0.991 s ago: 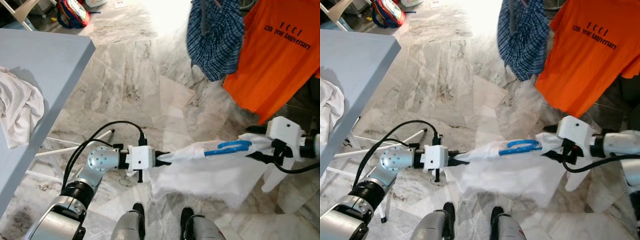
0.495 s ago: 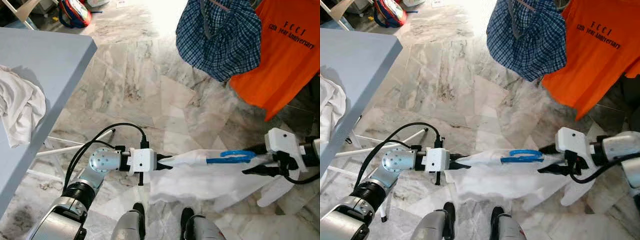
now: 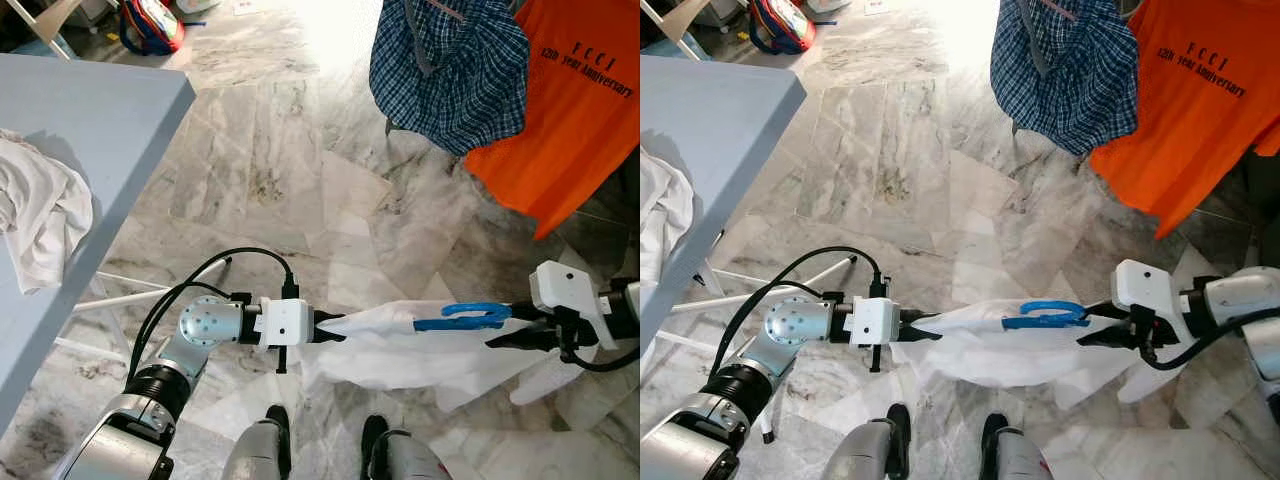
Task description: Hang hanger
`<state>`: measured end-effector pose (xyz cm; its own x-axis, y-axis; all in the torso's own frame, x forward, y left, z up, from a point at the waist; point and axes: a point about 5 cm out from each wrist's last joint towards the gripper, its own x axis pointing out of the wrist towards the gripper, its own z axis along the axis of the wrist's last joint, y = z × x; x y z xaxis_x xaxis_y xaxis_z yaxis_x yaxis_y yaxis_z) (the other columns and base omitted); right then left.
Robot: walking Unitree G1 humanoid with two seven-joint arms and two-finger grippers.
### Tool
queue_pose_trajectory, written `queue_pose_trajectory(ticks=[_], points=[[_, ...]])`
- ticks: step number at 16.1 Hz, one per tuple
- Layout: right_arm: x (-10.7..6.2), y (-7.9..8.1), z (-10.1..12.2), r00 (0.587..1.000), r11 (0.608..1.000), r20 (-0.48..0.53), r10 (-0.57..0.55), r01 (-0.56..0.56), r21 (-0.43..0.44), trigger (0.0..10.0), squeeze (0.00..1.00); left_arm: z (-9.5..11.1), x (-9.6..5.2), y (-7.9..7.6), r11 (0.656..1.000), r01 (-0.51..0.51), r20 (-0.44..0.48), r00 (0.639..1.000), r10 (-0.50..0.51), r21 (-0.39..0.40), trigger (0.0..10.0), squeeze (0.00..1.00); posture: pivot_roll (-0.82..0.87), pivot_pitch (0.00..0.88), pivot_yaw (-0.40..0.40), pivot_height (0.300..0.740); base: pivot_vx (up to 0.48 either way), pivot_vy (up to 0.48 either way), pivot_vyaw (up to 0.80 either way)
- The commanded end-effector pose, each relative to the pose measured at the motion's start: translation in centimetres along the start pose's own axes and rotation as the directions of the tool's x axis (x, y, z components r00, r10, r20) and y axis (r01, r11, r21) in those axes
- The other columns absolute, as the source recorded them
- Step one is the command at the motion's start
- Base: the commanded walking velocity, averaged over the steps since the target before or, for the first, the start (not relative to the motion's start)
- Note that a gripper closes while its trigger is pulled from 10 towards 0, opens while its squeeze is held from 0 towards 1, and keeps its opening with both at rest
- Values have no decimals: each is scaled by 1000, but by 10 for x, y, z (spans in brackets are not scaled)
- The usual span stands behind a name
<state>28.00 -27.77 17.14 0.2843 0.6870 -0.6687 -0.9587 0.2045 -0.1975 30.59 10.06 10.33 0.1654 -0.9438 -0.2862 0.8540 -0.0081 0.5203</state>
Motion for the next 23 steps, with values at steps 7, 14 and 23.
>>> queue_pose_trajectory(ticks=[7, 14, 23], points=[[5, 8, -1, 999, 999, 17, 34, -35, 10, 0, 0, 2, 1, 1, 1000, -20, 25, 999, 20, 3, 0, 0, -1, 289, 83, 740, 0, 0, 0], [18, 11, -1, 997, 999, 79, -17, 14, 28, 0, 0, -1, 0, 14, 980, -201, 2, 980, 201, 3, 10000, 1000, -9, 261, 72, 740, 0, 0, 0], [46, 23, -16, 984, 987, 113, -140, 129, 100, 0, 0, -4, -8, 19, 959, -282, -8, 959, 282, 17, 10000, 1000, -9, 237, 60, 740, 0, 0, 0]])
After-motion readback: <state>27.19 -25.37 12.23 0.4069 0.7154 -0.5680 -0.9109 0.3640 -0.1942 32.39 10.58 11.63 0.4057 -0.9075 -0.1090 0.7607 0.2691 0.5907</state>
